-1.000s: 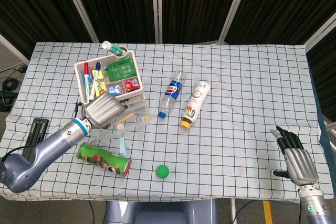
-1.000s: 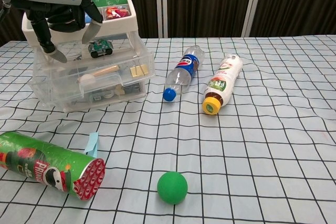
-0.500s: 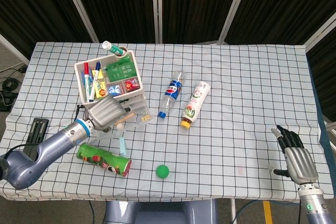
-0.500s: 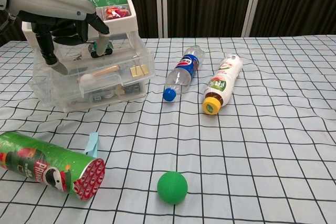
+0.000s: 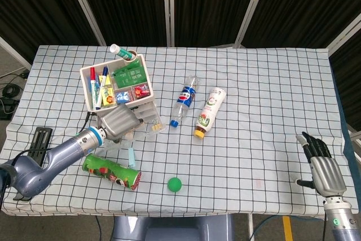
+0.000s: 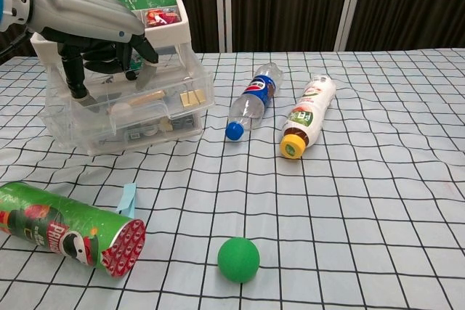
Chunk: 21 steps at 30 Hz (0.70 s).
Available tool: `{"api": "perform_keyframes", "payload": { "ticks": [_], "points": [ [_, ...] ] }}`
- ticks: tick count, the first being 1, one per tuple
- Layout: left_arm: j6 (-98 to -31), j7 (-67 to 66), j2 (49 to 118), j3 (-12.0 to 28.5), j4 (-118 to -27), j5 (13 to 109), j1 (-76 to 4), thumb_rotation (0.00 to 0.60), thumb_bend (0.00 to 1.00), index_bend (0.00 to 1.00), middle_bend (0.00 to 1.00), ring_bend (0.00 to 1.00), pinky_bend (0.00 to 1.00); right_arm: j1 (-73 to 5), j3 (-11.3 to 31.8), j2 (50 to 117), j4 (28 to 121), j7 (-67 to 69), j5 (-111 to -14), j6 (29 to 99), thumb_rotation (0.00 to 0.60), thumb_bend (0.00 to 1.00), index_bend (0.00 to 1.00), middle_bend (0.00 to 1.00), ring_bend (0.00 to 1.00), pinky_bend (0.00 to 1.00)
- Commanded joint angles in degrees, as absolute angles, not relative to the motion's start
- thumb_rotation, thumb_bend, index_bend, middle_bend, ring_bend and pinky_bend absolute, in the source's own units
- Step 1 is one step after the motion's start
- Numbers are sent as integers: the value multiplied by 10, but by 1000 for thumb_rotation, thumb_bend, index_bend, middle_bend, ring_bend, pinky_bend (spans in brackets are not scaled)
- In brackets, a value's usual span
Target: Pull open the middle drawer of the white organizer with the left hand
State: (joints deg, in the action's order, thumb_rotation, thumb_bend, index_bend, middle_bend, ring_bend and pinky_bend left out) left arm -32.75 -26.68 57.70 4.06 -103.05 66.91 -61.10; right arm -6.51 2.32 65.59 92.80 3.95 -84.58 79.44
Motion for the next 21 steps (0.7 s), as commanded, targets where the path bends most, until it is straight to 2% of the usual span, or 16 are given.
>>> {"api": "perform_keyframes", "payload": {
  "ticks": [1, 21],
  "points": [
    [-323, -262, 580, 39, -1025, 675, -614, 600, 61, 430, 813, 728, 705, -65, 24, 656, 927, 40, -845, 795, 600, 45, 2, 0, 0, 0],
    [-315, -235, 601, 25, -997, 708, -622, 600, 61, 461, 814, 728, 705, -65, 28, 661, 921, 37, -839, 795, 600, 44, 2, 0, 0, 0]
  ]
}}
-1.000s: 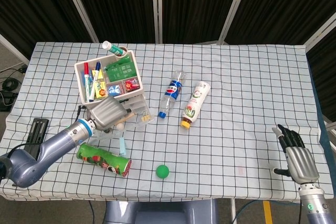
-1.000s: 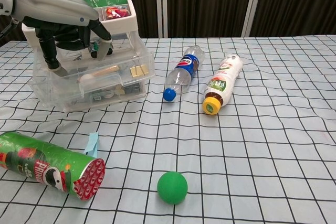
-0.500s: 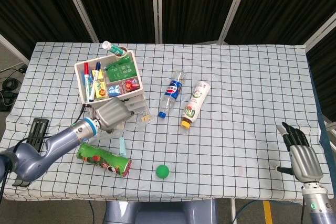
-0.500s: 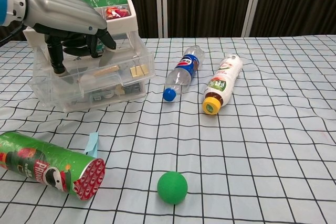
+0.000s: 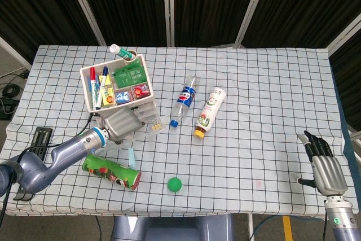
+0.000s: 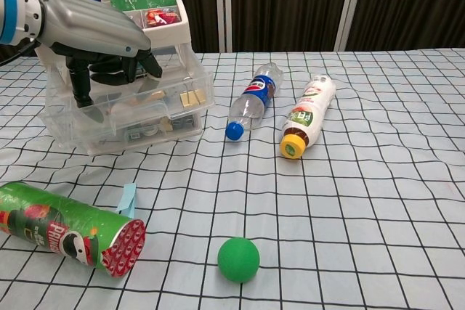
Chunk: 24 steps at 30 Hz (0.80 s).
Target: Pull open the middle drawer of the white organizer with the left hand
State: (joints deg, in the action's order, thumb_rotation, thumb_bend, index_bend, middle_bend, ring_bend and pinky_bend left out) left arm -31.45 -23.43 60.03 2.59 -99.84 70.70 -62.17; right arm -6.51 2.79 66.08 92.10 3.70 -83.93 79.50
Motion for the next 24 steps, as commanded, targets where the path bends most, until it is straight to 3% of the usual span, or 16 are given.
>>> {"api": "perform_keyframes", "payload": {
  "ticks": [1, 16, 24],
  "points": [
    [-316, -235, 602, 24, -997, 708, -622, 600, 61, 463, 813, 728, 705, -65, 28, 661, 921, 37, -839, 795, 600, 45, 2, 0, 0, 0],
    [-324, -245, 624, 14, -983, 700, -624, 600, 78, 505, 816, 728, 705, -64, 29, 659, 921, 39, -839, 797, 600, 44, 2, 0, 0, 0],
    [-328, -244, 628, 11, -984, 696, -625, 600, 288, 536, 817, 728, 705, -64, 29, 660, 921, 39, -839, 797, 600, 45, 2, 0, 0, 0]
  ]
}}
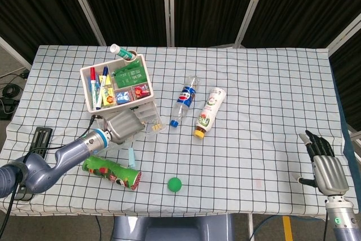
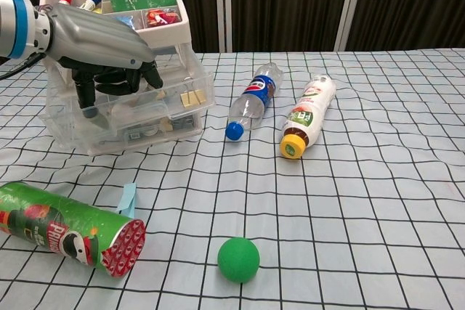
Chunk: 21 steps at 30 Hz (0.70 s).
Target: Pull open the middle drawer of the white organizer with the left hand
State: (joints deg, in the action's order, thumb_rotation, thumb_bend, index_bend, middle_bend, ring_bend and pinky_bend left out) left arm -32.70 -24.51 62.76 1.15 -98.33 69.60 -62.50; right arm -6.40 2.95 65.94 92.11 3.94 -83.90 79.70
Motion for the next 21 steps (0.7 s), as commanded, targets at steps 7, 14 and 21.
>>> {"api": "perform_keyframes", "payload": {
  "ticks": [7, 14, 21],
  "points": [
    [-332, -244, 627, 9, -984, 697, -624, 600, 337, 549, 818, 728, 705, -64, 29, 660, 921, 39, -839, 796, 600, 45, 2, 0, 0, 0],
    [-341, -245, 610, 14, -1000, 692, -625, 600, 338, 554, 818, 729, 705, -64, 28, 658, 923, 41, -840, 795, 600, 45, 2, 0, 0, 0],
    [-356, -244, 584, 24, -1024, 685, -624, 600, 337, 555, 818, 729, 705, -64, 28, 657, 925, 42, -842, 797, 600, 45, 2, 0, 0, 0]
  ]
}}
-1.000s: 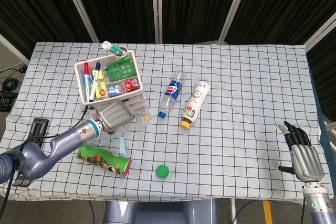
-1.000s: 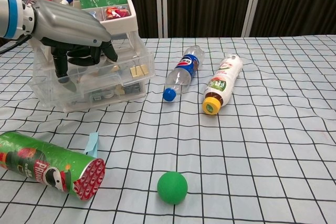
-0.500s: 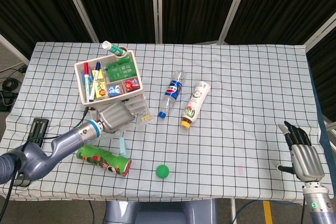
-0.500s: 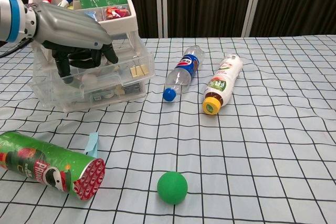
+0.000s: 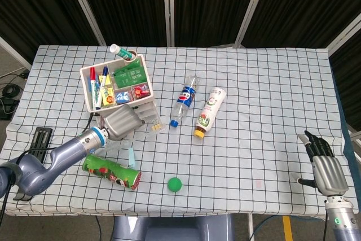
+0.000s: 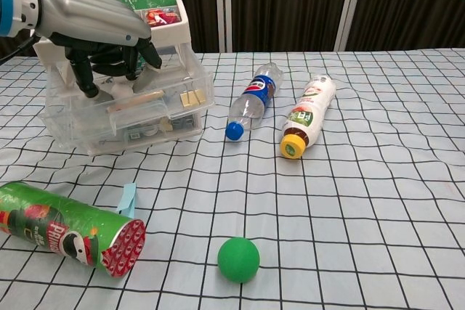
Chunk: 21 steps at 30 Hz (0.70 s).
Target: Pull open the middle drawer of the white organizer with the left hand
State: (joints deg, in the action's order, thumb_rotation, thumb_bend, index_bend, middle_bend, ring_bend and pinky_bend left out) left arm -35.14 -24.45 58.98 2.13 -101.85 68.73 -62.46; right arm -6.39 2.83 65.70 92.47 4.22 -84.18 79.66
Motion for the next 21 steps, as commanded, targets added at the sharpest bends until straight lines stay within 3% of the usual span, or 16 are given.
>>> {"api": "perform_keyframes", "payload": {
  "ticks": [1, 10, 15, 21],
  "points": [
    [-358, -244, 579, 25, -1028, 684, -623, 600, 337, 555, 818, 728, 705, -63, 28, 656, 926, 43, -843, 798, 600, 45, 2, 0, 0, 0],
    [-398, -237, 519, 36, -1082, 688, -602, 600, 337, 552, 818, 728, 705, -63, 25, 655, 930, 43, -850, 799, 600, 45, 2, 0, 0, 0],
    [-465, -193, 448, 37, -1133, 703, -543, 600, 337, 547, 818, 728, 704, -63, 17, 652, 937, 47, -863, 798, 600, 44, 2, 0, 0, 0],
    [-519, -151, 409, 24, -1144, 729, -480, 600, 337, 541, 818, 728, 705, -63, 13, 648, 942, 55, -876, 802, 600, 44, 2, 0, 0, 0]
  ]
}}
